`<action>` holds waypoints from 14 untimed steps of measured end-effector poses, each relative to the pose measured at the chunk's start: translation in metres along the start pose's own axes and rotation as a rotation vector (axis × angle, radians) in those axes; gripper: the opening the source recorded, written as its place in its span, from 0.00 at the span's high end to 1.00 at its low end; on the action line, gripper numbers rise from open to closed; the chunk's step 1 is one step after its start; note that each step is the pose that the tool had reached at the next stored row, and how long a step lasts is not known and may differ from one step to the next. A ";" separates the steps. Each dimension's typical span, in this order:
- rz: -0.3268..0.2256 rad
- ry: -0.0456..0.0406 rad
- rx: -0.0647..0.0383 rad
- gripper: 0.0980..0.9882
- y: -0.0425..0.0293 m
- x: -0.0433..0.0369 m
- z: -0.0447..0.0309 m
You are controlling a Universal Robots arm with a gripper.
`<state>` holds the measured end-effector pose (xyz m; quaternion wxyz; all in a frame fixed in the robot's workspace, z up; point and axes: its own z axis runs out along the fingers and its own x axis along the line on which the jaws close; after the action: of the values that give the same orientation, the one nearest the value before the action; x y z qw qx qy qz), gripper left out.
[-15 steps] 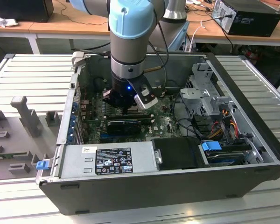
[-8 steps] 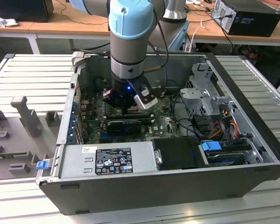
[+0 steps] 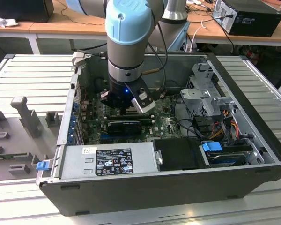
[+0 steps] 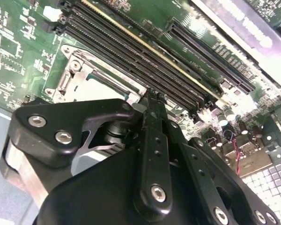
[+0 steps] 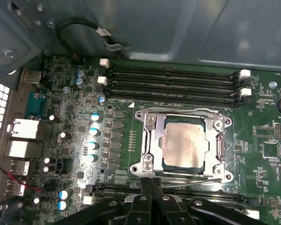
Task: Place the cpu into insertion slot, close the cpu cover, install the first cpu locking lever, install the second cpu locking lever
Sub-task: 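Install the second cpu locking lever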
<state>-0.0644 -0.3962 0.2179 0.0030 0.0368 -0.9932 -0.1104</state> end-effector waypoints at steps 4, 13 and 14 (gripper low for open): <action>0.001 -0.0004 -0.006 0.99 -0.0011 0.0059 0.0046; 0.000 -0.0029 -0.038 0.99 -0.0035 0.0071 0.0158; 0.000 -0.0030 -0.043 0.99 -0.0038 0.0072 0.0168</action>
<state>-0.0715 -0.3967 0.2007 0.0023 0.0365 -0.9906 -0.1319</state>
